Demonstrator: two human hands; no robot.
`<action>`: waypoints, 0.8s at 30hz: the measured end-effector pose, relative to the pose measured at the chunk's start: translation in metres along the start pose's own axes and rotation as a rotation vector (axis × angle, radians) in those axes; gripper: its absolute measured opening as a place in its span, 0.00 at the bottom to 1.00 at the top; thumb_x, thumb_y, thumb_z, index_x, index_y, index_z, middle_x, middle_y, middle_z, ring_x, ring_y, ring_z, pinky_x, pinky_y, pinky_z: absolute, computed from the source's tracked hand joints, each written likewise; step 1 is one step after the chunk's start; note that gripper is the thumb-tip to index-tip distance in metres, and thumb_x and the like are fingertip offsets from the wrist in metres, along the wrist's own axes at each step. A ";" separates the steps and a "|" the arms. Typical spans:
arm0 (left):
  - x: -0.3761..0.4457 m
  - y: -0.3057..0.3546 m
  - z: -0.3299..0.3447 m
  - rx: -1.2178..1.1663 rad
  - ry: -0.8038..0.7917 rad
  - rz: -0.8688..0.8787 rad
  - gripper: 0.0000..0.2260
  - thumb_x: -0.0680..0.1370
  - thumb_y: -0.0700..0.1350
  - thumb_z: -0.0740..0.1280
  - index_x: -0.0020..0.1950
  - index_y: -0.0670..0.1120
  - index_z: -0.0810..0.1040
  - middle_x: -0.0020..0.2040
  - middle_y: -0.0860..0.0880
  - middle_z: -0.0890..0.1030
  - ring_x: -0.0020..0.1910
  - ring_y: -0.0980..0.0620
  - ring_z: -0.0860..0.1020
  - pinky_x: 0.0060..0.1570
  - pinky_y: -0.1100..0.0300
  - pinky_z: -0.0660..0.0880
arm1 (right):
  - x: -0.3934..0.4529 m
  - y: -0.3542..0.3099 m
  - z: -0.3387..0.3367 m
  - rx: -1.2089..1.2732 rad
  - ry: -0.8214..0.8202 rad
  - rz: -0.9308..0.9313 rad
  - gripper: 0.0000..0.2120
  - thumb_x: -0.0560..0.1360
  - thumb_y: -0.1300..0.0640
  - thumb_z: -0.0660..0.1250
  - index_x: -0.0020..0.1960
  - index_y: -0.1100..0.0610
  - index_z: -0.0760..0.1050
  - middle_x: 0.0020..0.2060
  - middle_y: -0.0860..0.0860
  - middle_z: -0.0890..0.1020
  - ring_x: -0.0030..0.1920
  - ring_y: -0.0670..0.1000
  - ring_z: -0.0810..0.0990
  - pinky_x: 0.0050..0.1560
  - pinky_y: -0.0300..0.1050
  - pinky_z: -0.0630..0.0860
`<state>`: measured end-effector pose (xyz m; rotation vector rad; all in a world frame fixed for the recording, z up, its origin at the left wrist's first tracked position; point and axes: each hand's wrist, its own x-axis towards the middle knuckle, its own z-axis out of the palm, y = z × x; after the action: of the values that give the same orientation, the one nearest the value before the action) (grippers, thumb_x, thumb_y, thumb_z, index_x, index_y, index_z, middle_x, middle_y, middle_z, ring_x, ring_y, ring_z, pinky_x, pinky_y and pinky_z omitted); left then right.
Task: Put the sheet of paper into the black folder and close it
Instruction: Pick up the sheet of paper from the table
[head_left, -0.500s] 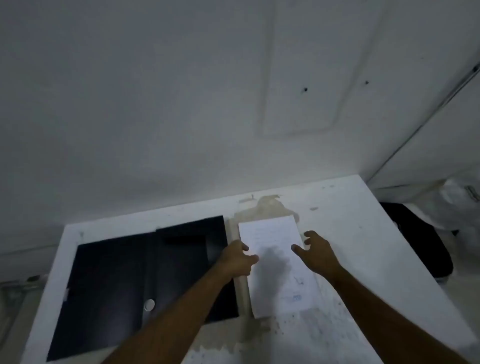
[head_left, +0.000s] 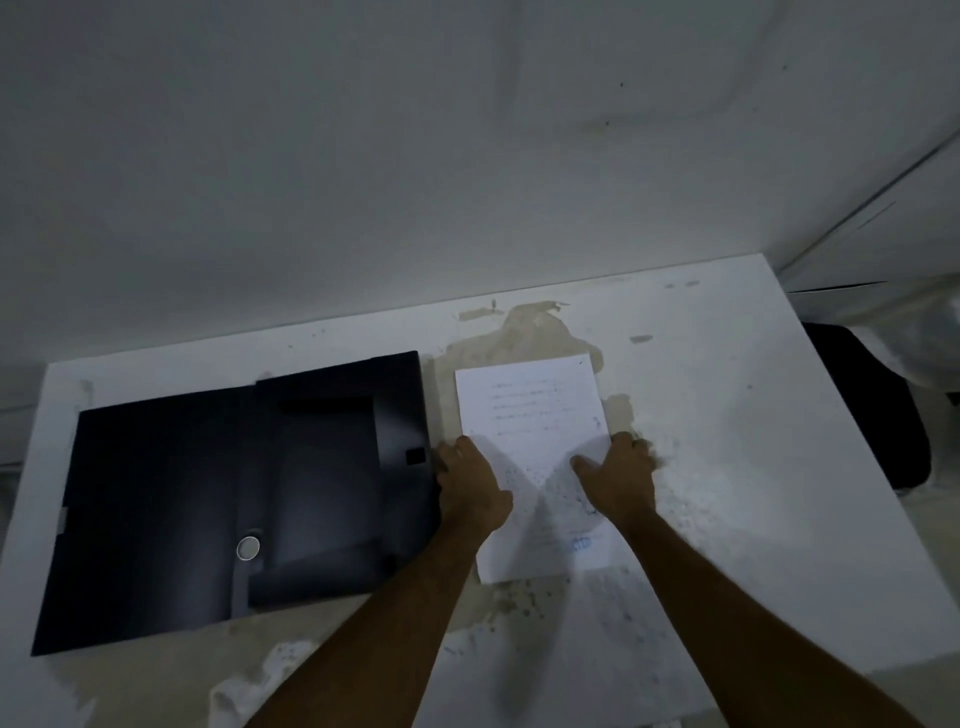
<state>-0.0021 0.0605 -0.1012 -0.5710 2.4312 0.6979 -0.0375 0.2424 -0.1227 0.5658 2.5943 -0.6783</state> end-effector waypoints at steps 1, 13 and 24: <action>0.002 0.000 0.000 -0.018 0.002 -0.008 0.42 0.72 0.53 0.76 0.76 0.39 0.57 0.76 0.38 0.59 0.75 0.38 0.64 0.71 0.50 0.70 | 0.002 0.000 0.001 0.068 0.002 0.009 0.28 0.73 0.46 0.72 0.64 0.63 0.69 0.61 0.62 0.76 0.62 0.63 0.76 0.59 0.60 0.78; 0.008 -0.005 0.001 -0.139 -0.022 -0.042 0.52 0.67 0.51 0.81 0.80 0.45 0.49 0.80 0.39 0.54 0.76 0.37 0.63 0.67 0.44 0.72 | -0.017 -0.003 -0.011 0.412 -0.032 -0.182 0.06 0.79 0.59 0.62 0.55 0.55 0.72 0.44 0.47 0.80 0.45 0.49 0.83 0.34 0.36 0.78; 0.005 -0.056 -0.079 -1.207 -0.310 0.090 0.18 0.75 0.49 0.75 0.63 0.54 0.77 0.64 0.49 0.83 0.56 0.51 0.85 0.52 0.56 0.83 | -0.030 -0.044 -0.068 0.835 -0.212 -0.193 0.12 0.77 0.61 0.67 0.56 0.47 0.81 0.49 0.38 0.86 0.47 0.38 0.84 0.39 0.30 0.77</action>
<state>-0.0071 -0.0303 -0.0670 -0.6899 1.5358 2.1085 -0.0509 0.2351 -0.0379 0.4307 2.0992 -1.7992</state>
